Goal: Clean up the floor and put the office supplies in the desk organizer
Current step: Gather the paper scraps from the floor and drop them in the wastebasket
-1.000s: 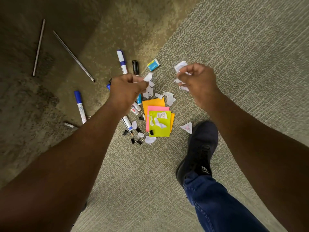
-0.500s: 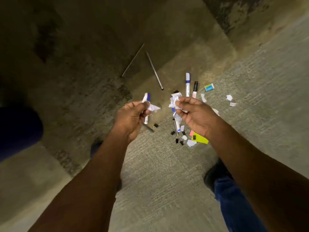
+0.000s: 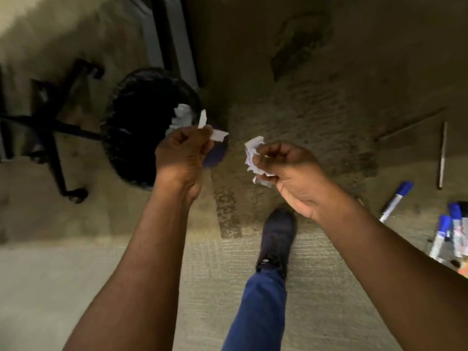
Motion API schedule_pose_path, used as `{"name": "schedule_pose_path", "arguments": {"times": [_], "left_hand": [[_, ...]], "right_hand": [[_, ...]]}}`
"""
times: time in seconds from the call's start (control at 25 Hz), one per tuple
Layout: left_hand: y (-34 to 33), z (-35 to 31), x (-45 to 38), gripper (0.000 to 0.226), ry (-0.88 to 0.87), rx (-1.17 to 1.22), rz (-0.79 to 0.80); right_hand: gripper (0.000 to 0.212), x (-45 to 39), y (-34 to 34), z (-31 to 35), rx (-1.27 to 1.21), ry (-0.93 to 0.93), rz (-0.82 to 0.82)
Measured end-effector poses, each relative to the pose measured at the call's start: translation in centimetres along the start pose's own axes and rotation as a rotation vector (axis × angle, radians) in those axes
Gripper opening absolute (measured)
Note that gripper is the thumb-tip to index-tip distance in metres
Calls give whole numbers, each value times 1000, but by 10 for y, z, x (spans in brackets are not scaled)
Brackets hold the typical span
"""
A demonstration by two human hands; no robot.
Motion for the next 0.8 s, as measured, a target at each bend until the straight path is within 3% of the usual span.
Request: {"name": "schedule_pose_path", "arguments": {"times": [0.16,0.32,0.4,0.52,0.6,0.72,0.8], "left_hand": [[75,8,-29,4,-7,-180,-223],[114,17,-70,16,-139,-548,-343],[125,25,-91,21,-135,-756,-219],[132,38,-105,36,-80,-956,151],[130,39,-100,33,-190,-1036,236],[116,42,-70,35,-408,-1000,59],[94,48,-36,35,-516,-847,-8]], "right_hand": [[18,-49,-113,-4,220,150,52],[7,-103,-174,-11,620,513,-162],[23,-129,-182,-21,968,586,-173],[46,-141,-179,-41,1602,490,-77],[45,-127,-173,-45,1648,575,-143],[31,-89,-144,-49,1397,805,-304],[27,-64,-99,-54,1277,846,-426]]}}
Point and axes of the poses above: each hand's wrist, its own x-axis away from the middle knuckle, its own y-axis out of the back of the hand, z = x × y, the point moved 1 cm from there along -x, towards the middle knuckle, and after that the axes turned 10 degrees about -y, right-handed, at the moved point
